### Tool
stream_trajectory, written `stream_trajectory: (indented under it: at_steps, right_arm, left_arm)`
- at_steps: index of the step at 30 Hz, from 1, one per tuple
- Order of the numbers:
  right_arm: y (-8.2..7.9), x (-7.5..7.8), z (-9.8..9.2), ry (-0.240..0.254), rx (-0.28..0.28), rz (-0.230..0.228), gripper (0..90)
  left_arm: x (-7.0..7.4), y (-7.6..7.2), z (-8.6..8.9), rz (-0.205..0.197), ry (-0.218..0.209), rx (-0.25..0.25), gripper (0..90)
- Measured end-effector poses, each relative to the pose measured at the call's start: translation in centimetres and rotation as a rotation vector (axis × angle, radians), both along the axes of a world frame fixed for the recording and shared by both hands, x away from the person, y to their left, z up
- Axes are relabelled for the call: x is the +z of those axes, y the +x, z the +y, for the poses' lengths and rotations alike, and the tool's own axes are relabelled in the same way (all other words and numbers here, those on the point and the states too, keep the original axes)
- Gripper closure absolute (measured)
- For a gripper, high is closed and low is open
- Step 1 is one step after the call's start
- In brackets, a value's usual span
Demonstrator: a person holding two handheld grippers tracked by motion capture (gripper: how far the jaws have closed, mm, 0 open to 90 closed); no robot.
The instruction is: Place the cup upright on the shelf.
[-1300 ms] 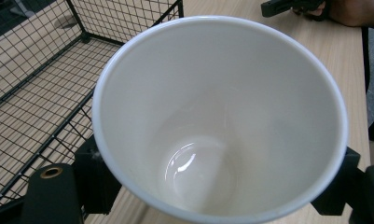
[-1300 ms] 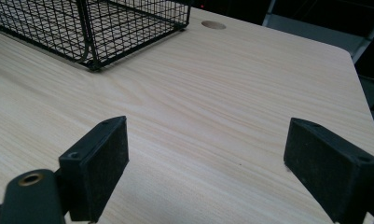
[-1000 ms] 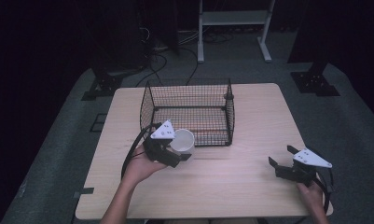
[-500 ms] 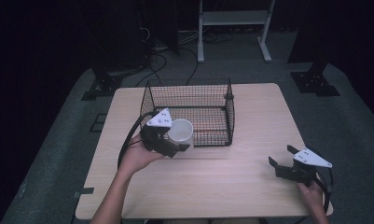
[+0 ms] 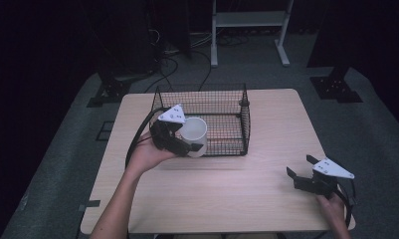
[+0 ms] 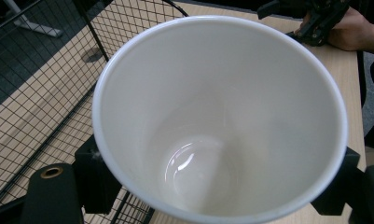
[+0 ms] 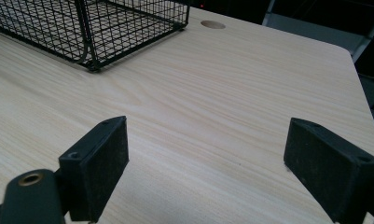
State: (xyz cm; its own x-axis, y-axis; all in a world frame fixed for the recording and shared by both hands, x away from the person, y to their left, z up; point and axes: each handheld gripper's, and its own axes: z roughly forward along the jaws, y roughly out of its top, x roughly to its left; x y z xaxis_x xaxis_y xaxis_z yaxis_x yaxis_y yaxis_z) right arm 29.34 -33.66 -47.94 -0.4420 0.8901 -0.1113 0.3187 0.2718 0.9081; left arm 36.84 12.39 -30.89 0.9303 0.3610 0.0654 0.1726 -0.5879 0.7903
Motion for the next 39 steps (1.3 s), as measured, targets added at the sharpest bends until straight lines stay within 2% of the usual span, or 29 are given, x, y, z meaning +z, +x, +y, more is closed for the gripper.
stream_trajectory:
  at_steps: [3, 15, 27, 39]
  right_arm:
    - [0.0, 0.0, 0.0, 0.000, 0.001, -0.001, 13.1]
    - [0.0, 0.0, 0.0, 0.000, 0.002, 0.000, 13.1]
    - [0.0, 0.0, 0.0, 0.000, 0.003, 0.000, 13.1]
    - [0.0, 0.0, 0.0, 0.002, 0.004, 0.001, 13.1]
  left_arm:
    - [0.5, 0.5, 0.1, -0.001, -0.007, 0.000, 20.6]
    - [2.2, 2.2, 0.0, -0.003, 0.012, 0.009, 20.7]
    - [2.4, 4.2, -0.3, 0.004, 0.039, 0.015, 20.7]
    - [2.6, 6.5, -0.8, 0.010, 0.046, 0.028, 20.7]
